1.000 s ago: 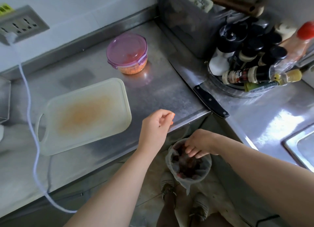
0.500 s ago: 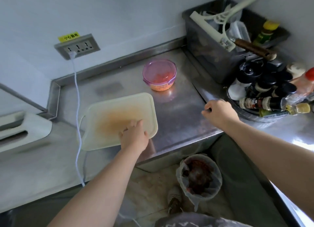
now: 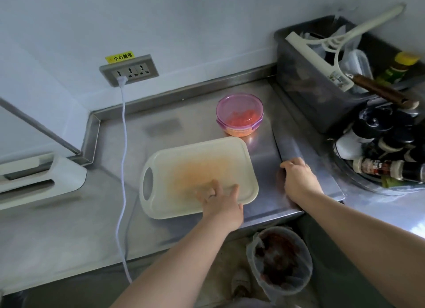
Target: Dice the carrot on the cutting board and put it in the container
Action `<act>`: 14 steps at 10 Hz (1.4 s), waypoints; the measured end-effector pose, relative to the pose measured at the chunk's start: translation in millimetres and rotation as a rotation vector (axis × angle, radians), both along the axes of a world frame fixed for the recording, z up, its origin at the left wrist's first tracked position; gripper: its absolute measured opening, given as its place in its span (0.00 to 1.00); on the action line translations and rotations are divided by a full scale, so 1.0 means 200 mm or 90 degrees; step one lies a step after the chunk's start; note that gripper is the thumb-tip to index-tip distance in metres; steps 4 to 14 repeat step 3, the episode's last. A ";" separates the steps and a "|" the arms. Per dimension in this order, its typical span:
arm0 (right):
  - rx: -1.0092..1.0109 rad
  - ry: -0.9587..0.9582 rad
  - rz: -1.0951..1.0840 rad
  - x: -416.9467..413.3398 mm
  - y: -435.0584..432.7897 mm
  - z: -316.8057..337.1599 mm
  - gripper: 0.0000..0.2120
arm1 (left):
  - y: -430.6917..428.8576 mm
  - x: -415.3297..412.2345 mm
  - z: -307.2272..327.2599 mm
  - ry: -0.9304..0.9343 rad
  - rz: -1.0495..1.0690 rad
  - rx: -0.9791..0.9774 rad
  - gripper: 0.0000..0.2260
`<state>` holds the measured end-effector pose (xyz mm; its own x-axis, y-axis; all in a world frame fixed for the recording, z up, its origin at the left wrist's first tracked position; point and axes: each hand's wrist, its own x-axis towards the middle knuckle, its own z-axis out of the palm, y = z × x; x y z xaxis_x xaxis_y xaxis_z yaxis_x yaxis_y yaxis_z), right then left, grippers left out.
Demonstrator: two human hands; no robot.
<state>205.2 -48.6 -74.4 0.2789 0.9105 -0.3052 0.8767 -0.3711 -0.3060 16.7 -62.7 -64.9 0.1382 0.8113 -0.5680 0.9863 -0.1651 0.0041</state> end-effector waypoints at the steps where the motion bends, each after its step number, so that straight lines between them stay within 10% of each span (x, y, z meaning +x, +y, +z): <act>1: -0.012 0.027 0.044 -0.03 0.02 0.01 0.24 | 0.01 0.02 0.02 -0.021 -0.016 -0.026 0.22; 3: -0.048 0.069 0.150 -0.02 0.09 0.22 0.18 | 0.09 -0.11 0.06 -0.169 0.002 -0.023 0.21; 14: -0.048 0.069 0.150 -0.02 0.09 0.22 0.18 | 0.09 -0.11 0.06 -0.169 0.002 -0.023 0.21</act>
